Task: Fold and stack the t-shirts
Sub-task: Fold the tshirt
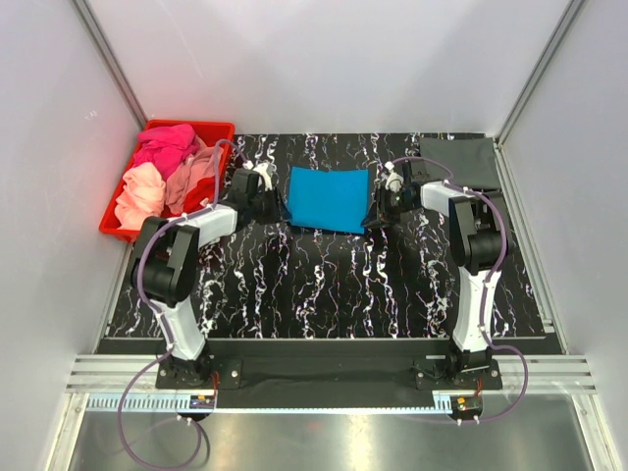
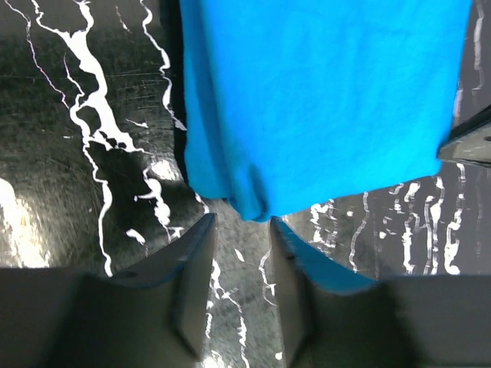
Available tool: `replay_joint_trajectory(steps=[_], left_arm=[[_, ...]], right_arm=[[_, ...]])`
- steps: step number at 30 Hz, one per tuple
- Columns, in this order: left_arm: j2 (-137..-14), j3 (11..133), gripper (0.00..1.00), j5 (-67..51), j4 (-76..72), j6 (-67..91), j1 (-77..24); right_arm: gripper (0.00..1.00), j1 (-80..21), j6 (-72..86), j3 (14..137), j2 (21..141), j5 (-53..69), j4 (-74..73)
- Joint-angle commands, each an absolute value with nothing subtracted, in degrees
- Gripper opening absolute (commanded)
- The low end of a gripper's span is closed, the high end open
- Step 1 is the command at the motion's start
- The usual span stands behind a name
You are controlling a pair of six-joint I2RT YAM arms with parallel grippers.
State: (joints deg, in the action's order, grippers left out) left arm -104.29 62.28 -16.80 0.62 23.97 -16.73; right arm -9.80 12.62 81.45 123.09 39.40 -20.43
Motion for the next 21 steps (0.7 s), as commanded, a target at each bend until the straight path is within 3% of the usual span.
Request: replay_joint_trajectory(steps=[1,14,18,21], left_arm=[[-107.0,63.8,0.34,-18.9,-2.4,23.0,-15.7],[-109.0,60.6,0.38,-23.6,-7.2,22.1,-15.2],[-110.3,61.7,0.38,-22.4,-6.0,21.5,-15.3],[-110.5,62.2,0.38,-22.2,-6.0,21.4,-15.2]], right_arm=[[0.29,-10.1,13.1,80.2,122.8,41.0,-18.1],[0.13,-10.1,14.4,77.2,122.0,41.1,-15.4],[0.00,-10.1,14.7,77.3,122.0,40.7,-14.9],[0.00,-10.1,14.5,77.7,122.2,40.4,-15.1]])
